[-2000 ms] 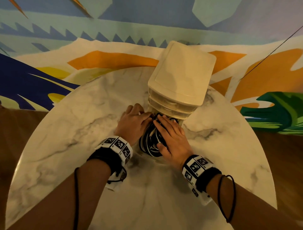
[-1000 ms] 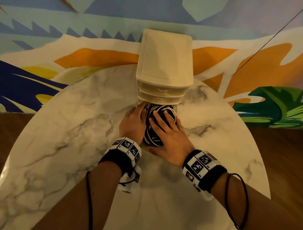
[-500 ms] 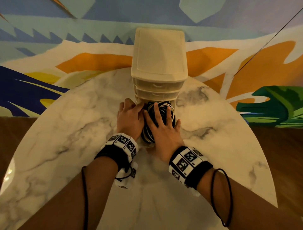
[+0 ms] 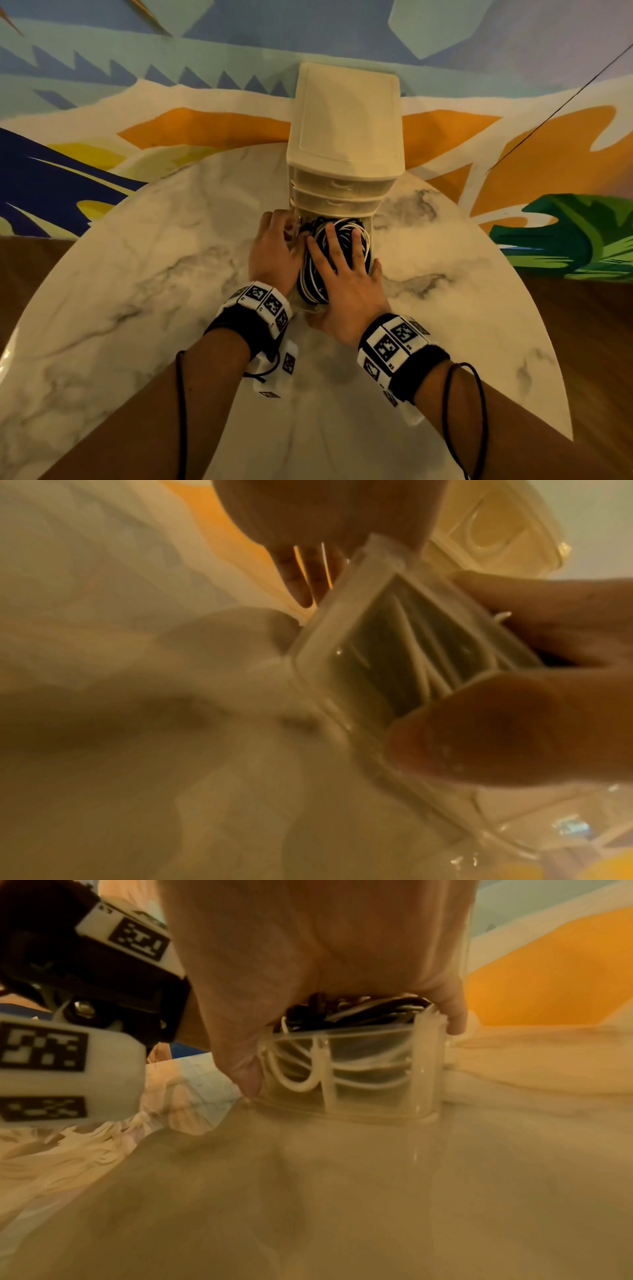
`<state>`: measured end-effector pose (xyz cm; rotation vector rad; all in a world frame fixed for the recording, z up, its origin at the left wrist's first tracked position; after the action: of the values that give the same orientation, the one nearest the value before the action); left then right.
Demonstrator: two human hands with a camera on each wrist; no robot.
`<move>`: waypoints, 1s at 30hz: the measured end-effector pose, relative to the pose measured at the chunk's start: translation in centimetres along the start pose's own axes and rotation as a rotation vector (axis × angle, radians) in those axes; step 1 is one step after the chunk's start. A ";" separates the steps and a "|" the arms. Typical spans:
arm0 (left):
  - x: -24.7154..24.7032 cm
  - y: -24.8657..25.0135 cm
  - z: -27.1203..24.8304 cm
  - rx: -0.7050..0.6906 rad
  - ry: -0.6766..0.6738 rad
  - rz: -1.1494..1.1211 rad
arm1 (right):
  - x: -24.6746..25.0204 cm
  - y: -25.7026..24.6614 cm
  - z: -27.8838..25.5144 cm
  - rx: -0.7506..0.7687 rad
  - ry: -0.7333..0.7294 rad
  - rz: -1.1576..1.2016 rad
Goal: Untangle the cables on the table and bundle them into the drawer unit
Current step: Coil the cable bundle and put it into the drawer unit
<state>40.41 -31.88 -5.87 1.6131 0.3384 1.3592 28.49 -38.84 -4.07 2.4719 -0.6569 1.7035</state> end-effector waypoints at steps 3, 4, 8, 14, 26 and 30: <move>0.3 0.0 0.4 -0.079 -0.008 -0.003 | -0.1 0.1 0.2 0.002 -0.005 -0.021; 0.4 0.0 0.6 -0.100 -0.033 0.018 | 0.0 0.1 0.2 0.005 -0.004 -0.025; 0.9 -0.2 1.9 0.067 -0.127 -0.047 | 0.1 0.2 0.2 0.014 -0.006 -0.028; -0.1 -1.2 3.2 0.380 -0.276 -0.116 | 0.5 0.2 0.4 0.015 -0.014 -0.018; -1.4 -0.1 3.6 0.462 -0.302 0.132 | 0.7 0.3 0.6 0.011 -0.001 0.013; -1.5 0.0 3.6 0.443 -0.319 0.072 | 1.1 0.8 0.8 0.018 -0.010 0.033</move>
<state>43.03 -34.66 -6.42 2.1936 0.4103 1.1006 29.17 -40.15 -3.54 2.4970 -0.6904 1.7165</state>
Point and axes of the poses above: each hand's wrist, its own z-axis towards the middle knuckle, its own x-axis out of the back of the hand, y = z × x, the point moved 4 cm from there along z, towards the middle knuckle
